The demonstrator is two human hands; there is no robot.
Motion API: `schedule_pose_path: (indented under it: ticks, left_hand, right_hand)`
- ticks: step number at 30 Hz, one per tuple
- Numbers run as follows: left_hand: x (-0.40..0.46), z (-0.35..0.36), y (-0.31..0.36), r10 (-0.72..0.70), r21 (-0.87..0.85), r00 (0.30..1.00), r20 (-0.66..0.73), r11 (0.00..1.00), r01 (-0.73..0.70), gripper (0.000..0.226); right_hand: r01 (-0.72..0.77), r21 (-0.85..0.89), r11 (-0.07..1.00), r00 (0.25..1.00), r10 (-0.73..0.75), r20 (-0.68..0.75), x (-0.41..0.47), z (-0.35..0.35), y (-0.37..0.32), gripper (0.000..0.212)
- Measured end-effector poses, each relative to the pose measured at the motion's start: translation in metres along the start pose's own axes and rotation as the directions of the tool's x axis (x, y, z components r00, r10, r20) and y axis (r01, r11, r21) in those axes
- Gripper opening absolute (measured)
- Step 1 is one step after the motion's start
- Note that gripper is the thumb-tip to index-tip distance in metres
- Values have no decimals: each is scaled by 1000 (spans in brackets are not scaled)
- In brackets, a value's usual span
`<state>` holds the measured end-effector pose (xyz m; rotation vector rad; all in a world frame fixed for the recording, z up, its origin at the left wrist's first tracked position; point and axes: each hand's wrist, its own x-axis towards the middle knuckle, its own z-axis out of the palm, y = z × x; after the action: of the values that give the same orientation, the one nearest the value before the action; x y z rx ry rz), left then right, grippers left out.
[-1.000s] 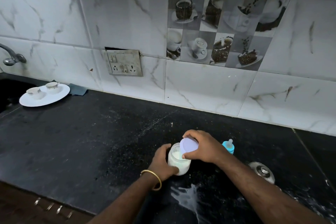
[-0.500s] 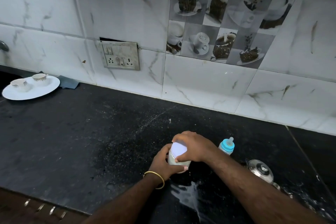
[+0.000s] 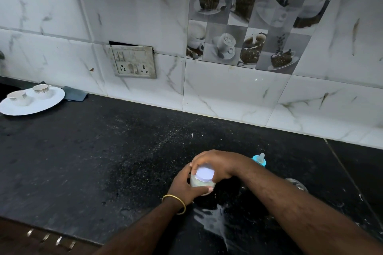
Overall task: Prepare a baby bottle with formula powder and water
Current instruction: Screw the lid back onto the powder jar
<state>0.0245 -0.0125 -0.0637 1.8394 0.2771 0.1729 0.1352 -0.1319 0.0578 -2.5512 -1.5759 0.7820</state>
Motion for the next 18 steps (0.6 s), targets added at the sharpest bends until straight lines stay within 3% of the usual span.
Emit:
schedule_pose_path:
  ticks: [6, 9, 11, 15, 18]
  left_hand:
    - [1, -4, -1, 2, 13, 1000, 22, 1000, -2, 77]
    - [3, -3, -3, -22, -16, 999, 31, 1000, 22, 79]
    - [4, -2, -6, -24, -25, 999, 40, 999, 25, 82]
    - [4, -2, -7, -28, -25, 999, 24, 999, 29, 83]
    - [3, -3, -4, -31, -28, 998, 57, 999, 33, 79]
  right_hand:
    - [114, -219, 969, 991, -96, 91, 1, -9, -5, 56]
    - [-71, -333, 940, 997, 76, 2, 3, -10, -19, 56]
    - [-235, -341, 910, 971, 234, -45, 5, -8, -24, 69]
    - [-167, -340, 925, 972, 212, 99, 1, -6, -21, 85]
    - [-286, -376, 882, 954, 298, -26, 0, -1, -21, 69]
